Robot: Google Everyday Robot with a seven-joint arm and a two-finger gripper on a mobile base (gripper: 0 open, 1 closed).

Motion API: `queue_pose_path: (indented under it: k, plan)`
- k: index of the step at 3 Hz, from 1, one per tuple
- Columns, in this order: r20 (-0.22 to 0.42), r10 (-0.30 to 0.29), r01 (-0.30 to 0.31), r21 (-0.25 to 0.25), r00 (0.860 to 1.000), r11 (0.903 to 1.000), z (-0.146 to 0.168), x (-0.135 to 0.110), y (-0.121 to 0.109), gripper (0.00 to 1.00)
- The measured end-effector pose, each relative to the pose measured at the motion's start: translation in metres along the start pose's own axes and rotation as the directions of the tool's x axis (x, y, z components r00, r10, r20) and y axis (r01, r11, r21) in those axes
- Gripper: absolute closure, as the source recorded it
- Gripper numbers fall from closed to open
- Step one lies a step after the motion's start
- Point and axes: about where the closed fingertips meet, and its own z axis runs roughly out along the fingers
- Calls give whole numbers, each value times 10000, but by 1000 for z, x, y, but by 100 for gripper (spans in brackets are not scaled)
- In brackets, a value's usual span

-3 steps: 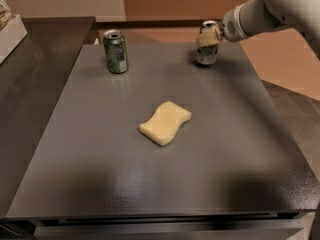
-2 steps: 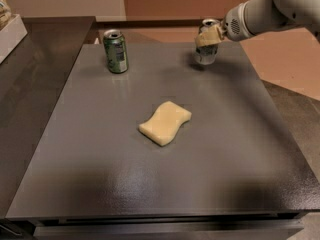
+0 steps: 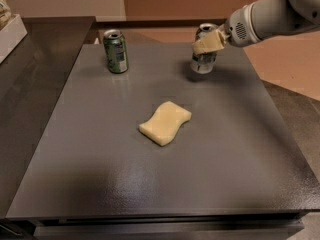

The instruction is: Move 7up can near sponge

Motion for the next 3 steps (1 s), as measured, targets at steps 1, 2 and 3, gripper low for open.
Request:
queue_pose_path:
  k: [1,2,3]
  plan:
    - [-521,-60,41,-362,9986,9993,-10,18,31,100]
    - [-794,-171,129,-531,9967,9985,-12,29,51,100]
    - [-792,-275,220,-695,9965,9973,-10,37,68,100]
